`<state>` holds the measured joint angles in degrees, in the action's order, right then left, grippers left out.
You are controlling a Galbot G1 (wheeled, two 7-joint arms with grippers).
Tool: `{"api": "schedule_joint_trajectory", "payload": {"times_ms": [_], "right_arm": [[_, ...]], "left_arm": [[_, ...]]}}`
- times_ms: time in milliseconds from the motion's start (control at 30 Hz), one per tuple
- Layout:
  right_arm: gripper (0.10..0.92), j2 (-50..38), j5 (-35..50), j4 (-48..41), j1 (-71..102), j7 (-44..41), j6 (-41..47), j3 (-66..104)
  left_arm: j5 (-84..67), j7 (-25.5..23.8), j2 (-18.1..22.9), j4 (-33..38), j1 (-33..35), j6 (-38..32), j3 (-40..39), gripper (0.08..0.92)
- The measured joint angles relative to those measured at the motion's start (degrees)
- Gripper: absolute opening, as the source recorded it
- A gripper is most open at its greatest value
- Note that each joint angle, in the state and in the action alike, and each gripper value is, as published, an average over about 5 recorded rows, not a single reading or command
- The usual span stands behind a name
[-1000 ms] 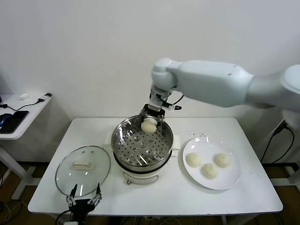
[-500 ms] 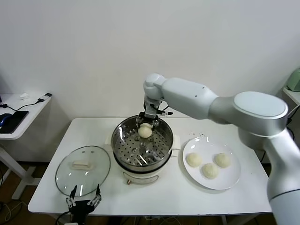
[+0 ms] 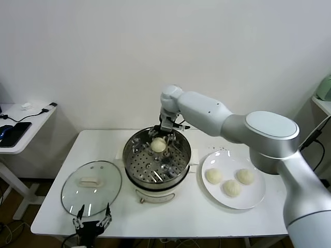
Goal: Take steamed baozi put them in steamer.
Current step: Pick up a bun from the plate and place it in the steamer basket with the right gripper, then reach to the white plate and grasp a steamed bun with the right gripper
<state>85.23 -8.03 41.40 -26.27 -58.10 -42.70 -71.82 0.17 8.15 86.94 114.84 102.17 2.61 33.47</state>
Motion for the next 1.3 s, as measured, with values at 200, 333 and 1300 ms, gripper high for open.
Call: {"api": "schedule_joint_trajectory", "payload": {"times_ms": [200, 333, 1300], "right_arm": [[0.823, -3.55, 10.09, 4.09, -6.89, -3.33, 0.64, -4.41], [0.823, -7.95, 18.85, 7.75, -12.78, -5.35, 4.41, -10.02], [0.823, -38.77, 42.13, 38.59, -12.81, 8.86, 58.94, -28.25]], "left_arm": [[0.33, -0.17, -0.03, 0.28, 0.15, 0.08, -0.02, 0.823], [0.35, -0.2, -0.22, 0.28, -0.05, 0.17, 0.1, 0.823], [-0.73, 0.26, -0.27, -2.08, -1.47, -0.64, 0.73, 0.823]]}}
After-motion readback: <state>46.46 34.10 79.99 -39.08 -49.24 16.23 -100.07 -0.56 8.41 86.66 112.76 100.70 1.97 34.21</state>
